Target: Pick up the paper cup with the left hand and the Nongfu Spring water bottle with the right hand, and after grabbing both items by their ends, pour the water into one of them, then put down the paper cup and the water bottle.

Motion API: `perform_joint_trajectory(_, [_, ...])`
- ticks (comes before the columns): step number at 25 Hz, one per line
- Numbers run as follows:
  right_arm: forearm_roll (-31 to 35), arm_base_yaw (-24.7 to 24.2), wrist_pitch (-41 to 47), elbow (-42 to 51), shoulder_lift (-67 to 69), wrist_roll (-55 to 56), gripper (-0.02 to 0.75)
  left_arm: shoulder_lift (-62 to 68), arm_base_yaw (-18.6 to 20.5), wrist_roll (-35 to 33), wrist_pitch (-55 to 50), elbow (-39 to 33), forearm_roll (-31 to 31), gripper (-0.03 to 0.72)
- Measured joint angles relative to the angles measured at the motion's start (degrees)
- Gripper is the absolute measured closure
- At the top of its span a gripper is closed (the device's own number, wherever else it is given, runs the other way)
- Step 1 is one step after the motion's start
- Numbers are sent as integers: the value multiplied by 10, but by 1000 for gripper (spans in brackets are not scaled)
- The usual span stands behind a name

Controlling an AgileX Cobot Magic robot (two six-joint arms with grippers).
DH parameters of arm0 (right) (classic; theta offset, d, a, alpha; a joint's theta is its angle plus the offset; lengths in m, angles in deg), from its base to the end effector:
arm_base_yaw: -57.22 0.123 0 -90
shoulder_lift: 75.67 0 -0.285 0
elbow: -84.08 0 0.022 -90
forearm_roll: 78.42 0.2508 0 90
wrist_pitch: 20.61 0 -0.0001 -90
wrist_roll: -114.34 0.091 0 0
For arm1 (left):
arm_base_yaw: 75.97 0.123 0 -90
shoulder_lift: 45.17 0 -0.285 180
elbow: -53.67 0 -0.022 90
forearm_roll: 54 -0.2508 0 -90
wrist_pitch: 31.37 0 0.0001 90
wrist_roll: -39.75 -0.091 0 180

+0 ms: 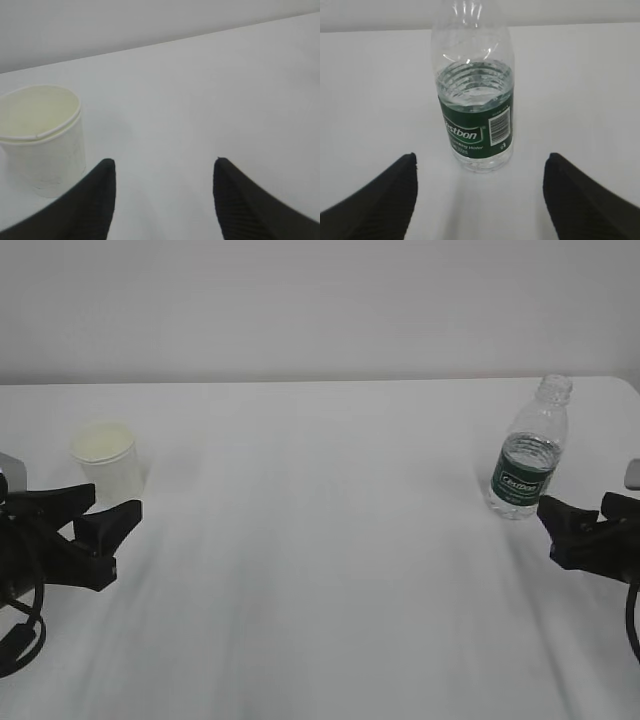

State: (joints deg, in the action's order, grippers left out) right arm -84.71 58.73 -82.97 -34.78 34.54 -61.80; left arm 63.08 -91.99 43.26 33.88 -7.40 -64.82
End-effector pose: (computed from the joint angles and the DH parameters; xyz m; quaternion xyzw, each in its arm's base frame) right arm 0.2431 0.0152 0.1160 -0.0323 0.8137 0.0519 0.5781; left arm 0.2304 -0.0823 0.1288 0.1688 0.7711 -0.1465 0.5962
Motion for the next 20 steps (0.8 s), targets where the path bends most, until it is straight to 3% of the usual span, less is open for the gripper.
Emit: perform_joint_trajectory(20, [-6,0,-31,-74,113,3,143,56,0,0,2,0,-1,247])
